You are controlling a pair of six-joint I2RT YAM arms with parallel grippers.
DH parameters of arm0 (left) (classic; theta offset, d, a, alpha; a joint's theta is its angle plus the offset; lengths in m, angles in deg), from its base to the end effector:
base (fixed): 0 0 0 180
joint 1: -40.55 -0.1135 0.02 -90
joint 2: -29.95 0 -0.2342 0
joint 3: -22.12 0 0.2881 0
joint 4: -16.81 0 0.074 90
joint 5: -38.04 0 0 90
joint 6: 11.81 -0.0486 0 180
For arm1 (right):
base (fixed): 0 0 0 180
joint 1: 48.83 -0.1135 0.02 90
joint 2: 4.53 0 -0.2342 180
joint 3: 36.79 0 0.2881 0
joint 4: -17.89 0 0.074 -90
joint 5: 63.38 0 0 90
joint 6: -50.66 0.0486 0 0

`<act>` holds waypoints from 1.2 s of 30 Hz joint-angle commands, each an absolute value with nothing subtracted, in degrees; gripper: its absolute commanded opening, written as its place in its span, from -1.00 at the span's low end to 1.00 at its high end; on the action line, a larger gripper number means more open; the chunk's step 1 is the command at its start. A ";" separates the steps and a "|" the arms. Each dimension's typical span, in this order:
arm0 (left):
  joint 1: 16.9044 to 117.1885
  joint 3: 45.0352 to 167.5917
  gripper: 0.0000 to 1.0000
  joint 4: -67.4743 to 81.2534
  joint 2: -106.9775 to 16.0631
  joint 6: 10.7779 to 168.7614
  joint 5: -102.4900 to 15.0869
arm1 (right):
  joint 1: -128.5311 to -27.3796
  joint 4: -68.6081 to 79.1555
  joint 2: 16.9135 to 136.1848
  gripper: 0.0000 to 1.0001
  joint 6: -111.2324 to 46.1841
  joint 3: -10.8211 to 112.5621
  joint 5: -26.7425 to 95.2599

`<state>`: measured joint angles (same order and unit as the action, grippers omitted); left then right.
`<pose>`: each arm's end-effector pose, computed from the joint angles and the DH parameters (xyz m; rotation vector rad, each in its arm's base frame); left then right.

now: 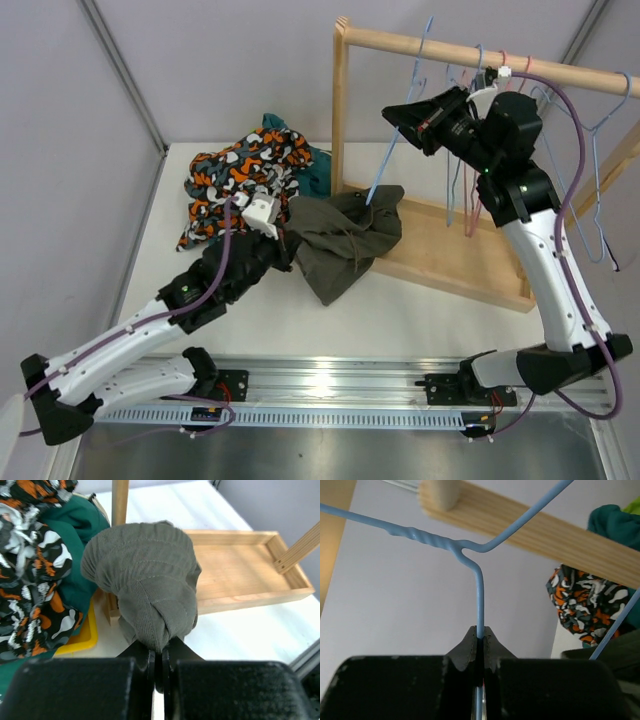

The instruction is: Remove the shorts from the hanger

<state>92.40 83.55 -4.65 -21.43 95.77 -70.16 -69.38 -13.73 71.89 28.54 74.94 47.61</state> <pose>0.1820 -0.2071 0.3230 0.3020 1.7731 -0.5963 0.2928 0.1284 0.5154 0.3703 1.6721 1.4727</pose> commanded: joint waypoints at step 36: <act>58.66 173.05 -1.00 -29.48 -59.40 80.64 -61.81 | -74.84 -36.93 32.13 0.99 8.12 48.29 23.90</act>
<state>62.63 156.71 -31.60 -50.89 79.32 -67.60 -74.61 -33.38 35.41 10.55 52.07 28.49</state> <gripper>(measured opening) 0.031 0.993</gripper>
